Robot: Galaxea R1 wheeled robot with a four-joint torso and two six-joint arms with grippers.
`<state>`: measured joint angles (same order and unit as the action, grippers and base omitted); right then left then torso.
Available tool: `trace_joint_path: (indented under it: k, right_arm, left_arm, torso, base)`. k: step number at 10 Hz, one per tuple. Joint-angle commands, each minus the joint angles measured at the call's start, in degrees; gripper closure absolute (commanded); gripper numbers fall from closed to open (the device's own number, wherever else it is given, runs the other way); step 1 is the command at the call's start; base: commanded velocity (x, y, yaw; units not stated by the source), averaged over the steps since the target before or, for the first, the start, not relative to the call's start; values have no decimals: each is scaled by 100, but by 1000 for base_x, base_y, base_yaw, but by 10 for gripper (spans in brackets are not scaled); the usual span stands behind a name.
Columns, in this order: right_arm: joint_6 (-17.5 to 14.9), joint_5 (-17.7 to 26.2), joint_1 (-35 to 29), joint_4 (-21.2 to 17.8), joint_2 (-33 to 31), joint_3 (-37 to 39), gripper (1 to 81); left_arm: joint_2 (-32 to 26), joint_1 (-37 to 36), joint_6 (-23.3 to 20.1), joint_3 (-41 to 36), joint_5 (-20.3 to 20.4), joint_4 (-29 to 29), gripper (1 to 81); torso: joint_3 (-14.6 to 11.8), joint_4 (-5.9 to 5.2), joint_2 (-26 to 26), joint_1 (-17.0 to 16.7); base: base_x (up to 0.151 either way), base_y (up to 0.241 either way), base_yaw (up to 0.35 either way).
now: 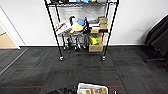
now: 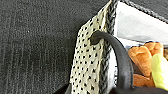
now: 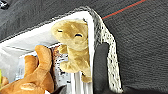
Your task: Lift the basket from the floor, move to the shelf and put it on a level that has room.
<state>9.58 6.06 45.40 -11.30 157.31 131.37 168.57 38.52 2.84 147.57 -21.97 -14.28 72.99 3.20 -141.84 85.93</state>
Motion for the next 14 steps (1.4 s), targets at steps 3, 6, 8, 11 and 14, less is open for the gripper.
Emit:
trace_joint_path:
  k: [3, 6, 8, 11, 14]
  right_arm:
    - [44, 168, -623, -118, 137, 99, 10]
    - [53, 132, -606, -144, 120, 116, 811]
    - [53, 141, -606, -171, 93, 82, 811]
    - [53, 141, -544, -197, 49, 46, 811]
    - [70, 133, -448, -206, -73, -164, 811]
  left_arm:
    - [54, -683, -64, 0, -44, -5, 10]
    - [45, -683, -91, -96, -36, -5, 811]
    - [63, -692, -82, -96, -53, -23, 811]
    - [-78, -569, -82, -166, -132, -67, 811]
    - [-577, -534, -29, -1087, -185, -93, 811]
  torso:
    - [0, 0, 0, 0]
    - [0, 0, 0, 0]
    - [0, 0, 0, 0]
    - [0, 0, 0, 0]
    - [0, 0, 612, -391]
  base:
    - [0, 0, 0]
    - [0, 0, 0]
    - [0, 0, 0]
    - [0, 0, 0]
    - [0, 0, 0]
